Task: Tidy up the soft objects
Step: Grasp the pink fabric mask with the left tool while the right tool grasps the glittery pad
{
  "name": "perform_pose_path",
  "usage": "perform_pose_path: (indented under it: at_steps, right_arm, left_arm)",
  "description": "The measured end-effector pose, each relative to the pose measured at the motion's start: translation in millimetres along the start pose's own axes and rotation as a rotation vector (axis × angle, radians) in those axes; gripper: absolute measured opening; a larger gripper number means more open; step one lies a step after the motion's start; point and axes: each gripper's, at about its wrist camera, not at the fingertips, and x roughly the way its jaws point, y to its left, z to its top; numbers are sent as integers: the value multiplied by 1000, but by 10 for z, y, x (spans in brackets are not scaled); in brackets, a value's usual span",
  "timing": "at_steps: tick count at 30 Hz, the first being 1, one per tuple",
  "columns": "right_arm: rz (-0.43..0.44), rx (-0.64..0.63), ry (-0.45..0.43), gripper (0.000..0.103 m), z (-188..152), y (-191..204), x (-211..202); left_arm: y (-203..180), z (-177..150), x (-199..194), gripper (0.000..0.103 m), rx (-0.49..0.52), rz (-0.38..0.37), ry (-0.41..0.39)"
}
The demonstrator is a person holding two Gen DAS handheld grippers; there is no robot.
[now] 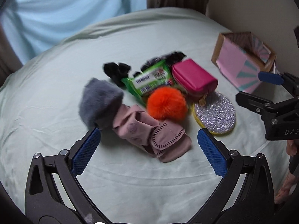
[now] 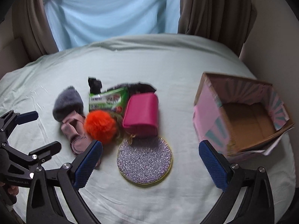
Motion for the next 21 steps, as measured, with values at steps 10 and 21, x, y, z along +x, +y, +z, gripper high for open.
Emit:
perform_pose_path:
  at_steps: [10, 21]
  right_arm:
    - [27, -63, 106, 95, -321, 78, 821]
    - [39, -72, 100, 88, -470, 85, 915]
  left_arm:
    - [-111, -197, 714, 99, 99, -27, 62]
    - [-109, -211, 887, 97, 104, -68, 61]
